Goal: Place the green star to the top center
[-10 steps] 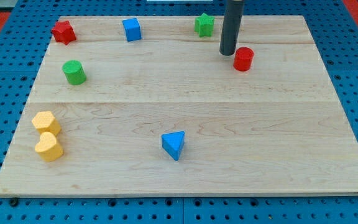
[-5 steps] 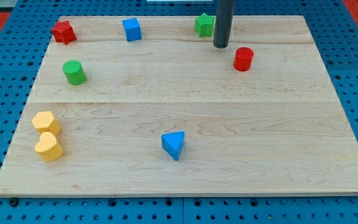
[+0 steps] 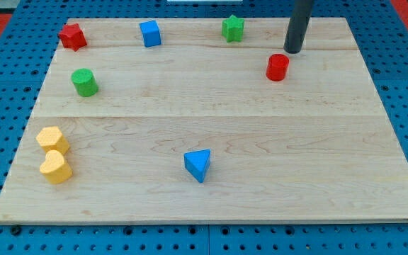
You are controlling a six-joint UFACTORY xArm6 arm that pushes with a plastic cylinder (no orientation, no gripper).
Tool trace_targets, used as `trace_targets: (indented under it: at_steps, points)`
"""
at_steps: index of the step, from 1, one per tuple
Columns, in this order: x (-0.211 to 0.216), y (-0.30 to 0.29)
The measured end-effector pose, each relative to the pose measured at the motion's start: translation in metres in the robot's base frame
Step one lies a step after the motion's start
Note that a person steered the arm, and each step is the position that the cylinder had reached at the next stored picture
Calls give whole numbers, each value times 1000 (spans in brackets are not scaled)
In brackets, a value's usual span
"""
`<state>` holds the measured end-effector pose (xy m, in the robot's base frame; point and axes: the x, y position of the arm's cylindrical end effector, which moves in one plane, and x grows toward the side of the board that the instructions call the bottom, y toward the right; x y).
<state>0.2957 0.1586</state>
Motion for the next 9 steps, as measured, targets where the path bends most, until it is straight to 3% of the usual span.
trace_targets:
  at_steps: [6,8,9]
  points:
    - [-1,-38]
    - [-27,-115]
    - [-23,-127]
